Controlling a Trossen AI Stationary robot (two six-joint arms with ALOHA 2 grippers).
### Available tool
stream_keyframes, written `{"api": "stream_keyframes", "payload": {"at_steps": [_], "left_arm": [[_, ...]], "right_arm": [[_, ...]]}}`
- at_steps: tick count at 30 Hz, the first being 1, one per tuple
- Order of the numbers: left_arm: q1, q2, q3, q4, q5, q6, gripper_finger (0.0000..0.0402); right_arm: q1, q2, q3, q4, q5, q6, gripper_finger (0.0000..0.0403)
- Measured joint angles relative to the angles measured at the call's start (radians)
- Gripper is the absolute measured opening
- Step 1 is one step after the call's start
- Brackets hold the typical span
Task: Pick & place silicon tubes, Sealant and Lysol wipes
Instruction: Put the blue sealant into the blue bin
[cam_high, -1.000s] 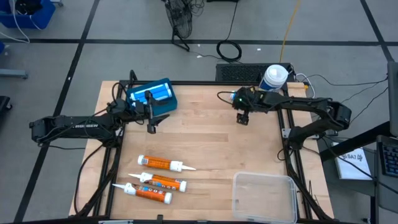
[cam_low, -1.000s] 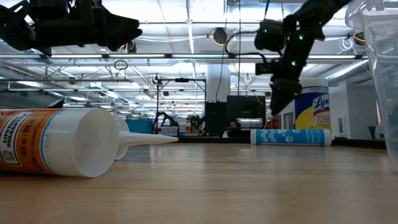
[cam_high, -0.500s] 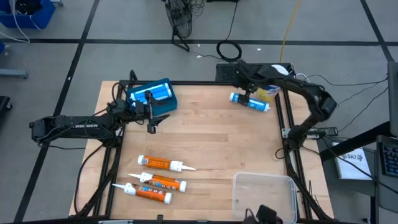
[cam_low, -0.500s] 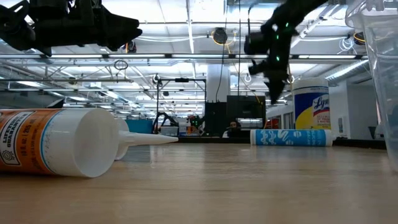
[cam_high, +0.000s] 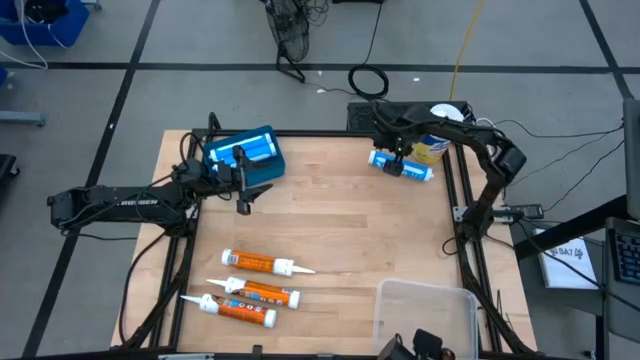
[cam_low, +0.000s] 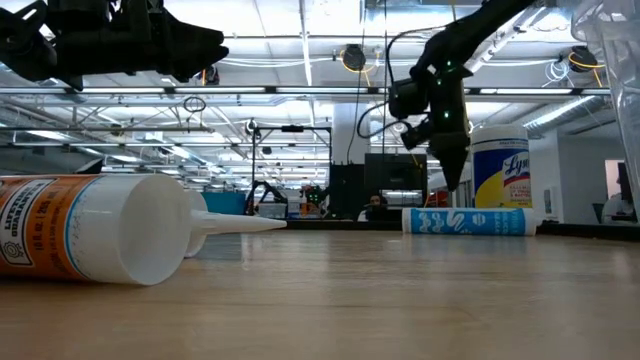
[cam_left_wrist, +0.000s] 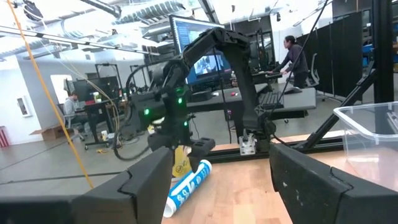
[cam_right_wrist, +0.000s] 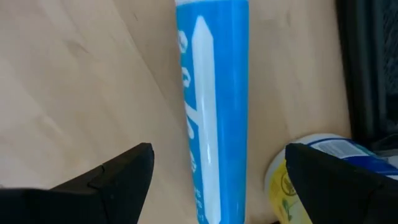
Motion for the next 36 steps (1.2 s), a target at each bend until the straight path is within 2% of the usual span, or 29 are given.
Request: {"api": "stream_keyframes", "payload": {"at_steps": [5, 9, 13, 16, 17, 19, 23, 27, 31, 36], "left_arm": [[0.000, 0.000, 0.000, 0.000, 0.000, 0.000, 0.0261], [0.000, 0.000, 0.000, 0.000, 0.000, 0.000, 0.0254], [0.000, 0.000, 0.000, -0.006, 0.000, 0.002, 0.0255], [0.000, 0.000, 0.000, -0.014, 0.000, 0.003, 0.0261], [0.000, 0.000, 0.000, -0.019, 0.000, 0.003, 0.0263], [0.000, 0.000, 0.000, -0.021, 0.000, 0.003, 0.0267], [0.000, 0.000, 0.000, -0.030, 0.000, 0.002, 0.0267], [0.000, 0.000, 0.000, -0.047, 0.000, 0.004, 0.0260], [0.000, 0.000, 0.000, -0.043, 0.000, -0.012, 0.0254], [0.000, 0.000, 0.000, -0.042, 0.000, -0.030, 0.0256]], "right_arm": [[0.046, -0.095, 0.004, 0.046, -0.052, 0.009, 0.0323], [0.100, -0.199, 0.007, 0.136, -0.035, 0.050, 0.0272], [0.133, -0.298, -0.028, 0.188, -0.009, 0.103, 0.0160], [0.131, -0.362, -0.100, 0.178, 0.142, 0.129, 0.0046], [0.120, -0.387, -0.134, 0.171, 0.192, 0.140, 0.0024], [0.091, -0.439, -0.205, 0.162, 0.229, 0.191, 0.0014], [0.033, -0.535, -0.363, 0.138, 0.176, 0.271, 0.0002], [-0.027, -0.593, -0.478, 0.119, 0.169, 0.349, 0.0001], [-0.052, -0.616, -0.558, 0.143, 0.107, 0.378, 0.0000], [-0.095, -0.573, -0.588, 0.179, 0.113, 0.385, 0.0000]]}}
